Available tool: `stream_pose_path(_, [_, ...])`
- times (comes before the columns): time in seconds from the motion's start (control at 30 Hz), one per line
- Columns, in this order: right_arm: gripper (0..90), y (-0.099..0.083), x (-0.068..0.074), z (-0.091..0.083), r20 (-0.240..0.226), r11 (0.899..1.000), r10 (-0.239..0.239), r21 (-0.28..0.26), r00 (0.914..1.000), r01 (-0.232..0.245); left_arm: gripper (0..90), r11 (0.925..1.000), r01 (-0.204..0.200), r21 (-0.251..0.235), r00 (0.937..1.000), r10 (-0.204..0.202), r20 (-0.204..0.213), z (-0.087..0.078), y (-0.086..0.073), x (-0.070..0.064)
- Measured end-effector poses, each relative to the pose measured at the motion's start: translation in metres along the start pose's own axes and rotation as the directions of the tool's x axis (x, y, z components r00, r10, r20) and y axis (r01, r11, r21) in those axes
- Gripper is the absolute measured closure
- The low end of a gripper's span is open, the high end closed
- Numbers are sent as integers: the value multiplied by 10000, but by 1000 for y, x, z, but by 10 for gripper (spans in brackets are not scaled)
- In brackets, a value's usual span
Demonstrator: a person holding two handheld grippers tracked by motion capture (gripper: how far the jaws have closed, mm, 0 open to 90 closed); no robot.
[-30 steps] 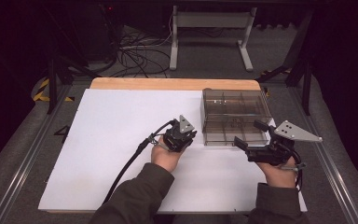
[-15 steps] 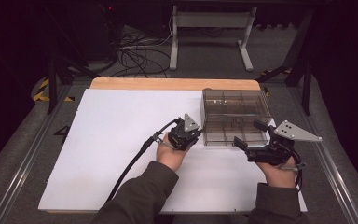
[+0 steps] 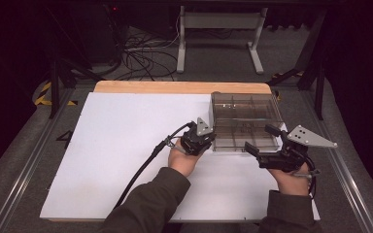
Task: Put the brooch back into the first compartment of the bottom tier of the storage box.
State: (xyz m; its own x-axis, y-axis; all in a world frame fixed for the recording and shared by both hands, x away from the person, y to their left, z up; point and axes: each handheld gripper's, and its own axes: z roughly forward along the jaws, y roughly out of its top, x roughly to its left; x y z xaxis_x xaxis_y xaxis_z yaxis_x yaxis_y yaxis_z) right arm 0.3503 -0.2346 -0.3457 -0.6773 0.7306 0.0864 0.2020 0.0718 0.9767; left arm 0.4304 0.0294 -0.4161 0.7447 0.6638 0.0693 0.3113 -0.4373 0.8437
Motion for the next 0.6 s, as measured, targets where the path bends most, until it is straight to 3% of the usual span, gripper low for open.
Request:
stream_pose_path(0.23, [15, 0, 0, -1, -16, 10000, 39, -16, 10000, -39, 793, 9996, 107, -250, 9998, -103, 176, 4, 1, 0])
stream_pose_path(0.33, [15, 0, -1, -1, -19, 10000, 44, -13, 10000, -44, 792, 9990, 208, -398, 9989, -190, 431, 7, 1, -1])
stream_pose_path(0.6, [15, 0, -1, 0, -34, 10000, 39, 4, 10000, -39, 792, 9983, 446, -373, 9974, -424, 591, 16, 0, -1])
